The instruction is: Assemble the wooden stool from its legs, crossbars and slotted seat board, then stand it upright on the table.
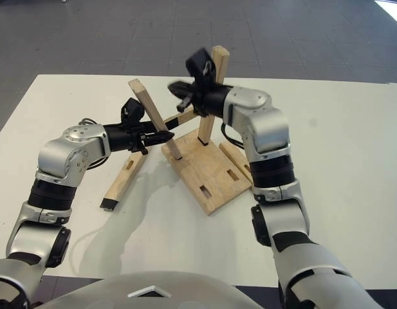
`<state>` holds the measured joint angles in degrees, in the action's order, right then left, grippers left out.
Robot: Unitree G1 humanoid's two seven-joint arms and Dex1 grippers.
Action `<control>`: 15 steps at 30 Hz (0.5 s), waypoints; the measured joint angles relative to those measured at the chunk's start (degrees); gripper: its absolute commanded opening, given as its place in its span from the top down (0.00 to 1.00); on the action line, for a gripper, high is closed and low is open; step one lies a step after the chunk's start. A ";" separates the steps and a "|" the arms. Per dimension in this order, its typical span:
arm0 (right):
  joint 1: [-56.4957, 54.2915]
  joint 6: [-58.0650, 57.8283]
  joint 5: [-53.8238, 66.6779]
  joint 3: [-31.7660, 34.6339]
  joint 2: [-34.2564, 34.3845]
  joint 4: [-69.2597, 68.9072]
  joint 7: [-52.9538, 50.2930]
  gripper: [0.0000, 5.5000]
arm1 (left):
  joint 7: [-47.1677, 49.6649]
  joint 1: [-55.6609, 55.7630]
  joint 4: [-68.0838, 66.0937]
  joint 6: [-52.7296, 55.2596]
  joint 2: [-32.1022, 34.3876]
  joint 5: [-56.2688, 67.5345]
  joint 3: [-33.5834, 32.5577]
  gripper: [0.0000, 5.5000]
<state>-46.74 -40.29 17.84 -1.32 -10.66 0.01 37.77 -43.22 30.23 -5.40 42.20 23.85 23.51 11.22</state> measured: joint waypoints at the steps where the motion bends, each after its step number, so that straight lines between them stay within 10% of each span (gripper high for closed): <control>1: -2.30 -0.30 2.22 2.30 0.77 -2.69 -1.29 0.98 | -0.39 0.43 -1.03 0.00 -0.24 0.16 -0.20 0.63; 9: 2.66 -13.26 16.21 14.99 -14.95 -19.48 0.22 0.98 | -1.35 2.35 -4.31 0.85 -0.96 0.60 -0.87 0.63; 15: 32.97 -9.70 12.05 5.86 -31.38 -23.66 13.70 0.98 | -0.16 1.74 -2.79 1.64 -1.01 0.56 -1.28 0.63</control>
<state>-13.77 -49.99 29.89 4.54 -42.04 -23.65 51.48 -43.38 31.97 -8.20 43.84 22.83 24.07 9.94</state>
